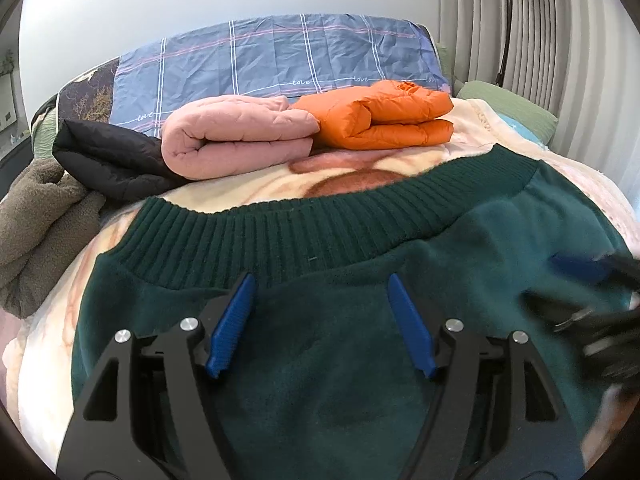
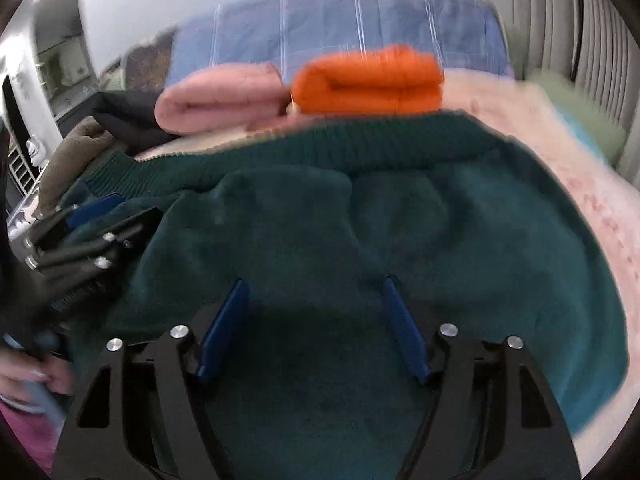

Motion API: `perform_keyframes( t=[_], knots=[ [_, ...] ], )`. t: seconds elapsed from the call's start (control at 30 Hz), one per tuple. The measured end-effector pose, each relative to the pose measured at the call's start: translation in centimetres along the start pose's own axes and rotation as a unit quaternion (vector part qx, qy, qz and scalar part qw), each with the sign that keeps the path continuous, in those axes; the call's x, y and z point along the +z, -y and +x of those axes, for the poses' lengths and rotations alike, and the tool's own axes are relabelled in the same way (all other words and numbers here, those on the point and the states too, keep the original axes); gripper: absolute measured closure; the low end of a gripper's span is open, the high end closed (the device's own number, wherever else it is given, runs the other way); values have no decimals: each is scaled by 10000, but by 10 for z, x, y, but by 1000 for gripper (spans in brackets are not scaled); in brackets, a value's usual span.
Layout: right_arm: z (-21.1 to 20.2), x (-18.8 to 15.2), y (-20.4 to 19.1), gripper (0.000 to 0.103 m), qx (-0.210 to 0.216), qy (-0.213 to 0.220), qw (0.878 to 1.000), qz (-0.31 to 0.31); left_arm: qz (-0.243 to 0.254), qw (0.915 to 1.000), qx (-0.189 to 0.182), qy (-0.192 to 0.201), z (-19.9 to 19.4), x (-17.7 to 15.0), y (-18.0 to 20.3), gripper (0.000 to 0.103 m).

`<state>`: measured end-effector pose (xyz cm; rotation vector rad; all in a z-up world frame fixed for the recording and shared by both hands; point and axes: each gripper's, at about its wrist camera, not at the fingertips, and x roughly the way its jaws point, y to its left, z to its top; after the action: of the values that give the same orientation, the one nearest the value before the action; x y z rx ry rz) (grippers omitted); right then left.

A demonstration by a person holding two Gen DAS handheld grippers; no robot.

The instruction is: Fold large clothes

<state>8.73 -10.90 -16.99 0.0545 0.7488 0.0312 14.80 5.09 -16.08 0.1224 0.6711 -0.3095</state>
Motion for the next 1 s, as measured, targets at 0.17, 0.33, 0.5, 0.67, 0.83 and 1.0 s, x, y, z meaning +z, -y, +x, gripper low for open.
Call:
perform_keyframes(
  t=[0.17,0.33,0.5,0.67,0.83,1.0],
  knots=[
    [-2,2,2,33,57,-41,10000,33,-121,9996,-211,133,-2,-4,-7,32],
    [-6,-2,-2,33,40,82,9999,78,-99,9996,-186,194,-4,-6,-5,32],
    [-10,-4,-1,34,46,109,9999,82,-109,9995,-195,223,-5,-6,-5,33],
    [-48,11,-7,72,96,246,9989,394,-69,9995,-95,280,-8,-8,-3,33],
    [-68,15,-31,76,386,575,9975,-155,-118,9994,-121,314,-9,-9,-3,33],
    [-17,-21,-24,78,621,-167,9979,10,-352,9982,-200,445,-17,-14,-14,39]
  ],
)
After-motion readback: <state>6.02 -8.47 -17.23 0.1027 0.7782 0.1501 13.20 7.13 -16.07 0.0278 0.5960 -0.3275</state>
